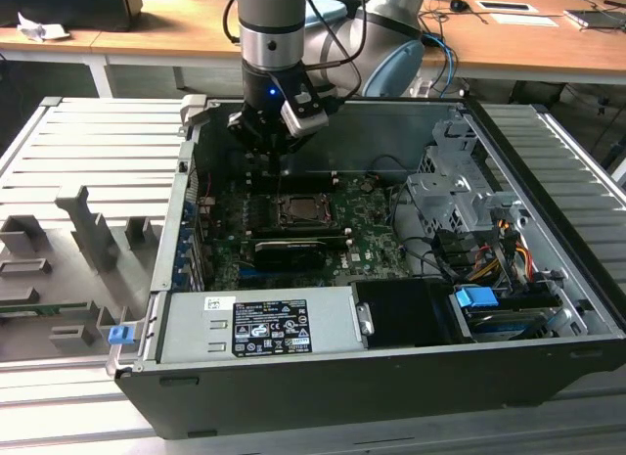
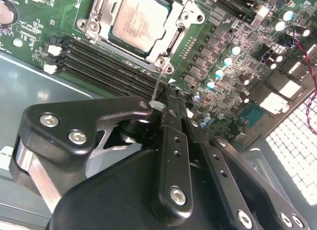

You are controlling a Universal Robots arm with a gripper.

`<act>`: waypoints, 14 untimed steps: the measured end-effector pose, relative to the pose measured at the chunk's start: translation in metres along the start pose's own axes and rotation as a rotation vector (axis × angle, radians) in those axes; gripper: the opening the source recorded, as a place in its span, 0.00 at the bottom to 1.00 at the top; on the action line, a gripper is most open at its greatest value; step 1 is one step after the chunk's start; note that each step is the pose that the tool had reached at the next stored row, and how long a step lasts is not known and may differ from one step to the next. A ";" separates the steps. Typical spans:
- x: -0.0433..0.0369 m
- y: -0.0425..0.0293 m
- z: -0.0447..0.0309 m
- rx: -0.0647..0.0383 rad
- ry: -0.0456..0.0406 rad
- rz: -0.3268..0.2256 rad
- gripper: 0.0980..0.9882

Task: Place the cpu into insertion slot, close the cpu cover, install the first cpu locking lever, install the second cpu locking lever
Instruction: 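Install the first cpu locking lever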

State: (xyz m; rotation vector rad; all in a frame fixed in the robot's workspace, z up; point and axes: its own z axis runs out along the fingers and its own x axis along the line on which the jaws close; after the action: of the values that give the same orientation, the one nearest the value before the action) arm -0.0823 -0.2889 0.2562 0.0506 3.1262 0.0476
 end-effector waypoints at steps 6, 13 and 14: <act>-0.0013 0.0000 0.0000 0.000 0.0000 0.000 0.01; -0.0035 0.0001 0.0000 0.000 0.0000 0.000 0.01; -0.0038 0.0001 0.0000 0.000 0.0000 0.000 0.01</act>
State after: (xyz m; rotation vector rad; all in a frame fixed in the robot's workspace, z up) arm -0.0786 -0.2889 0.2562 0.0506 3.1262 0.0475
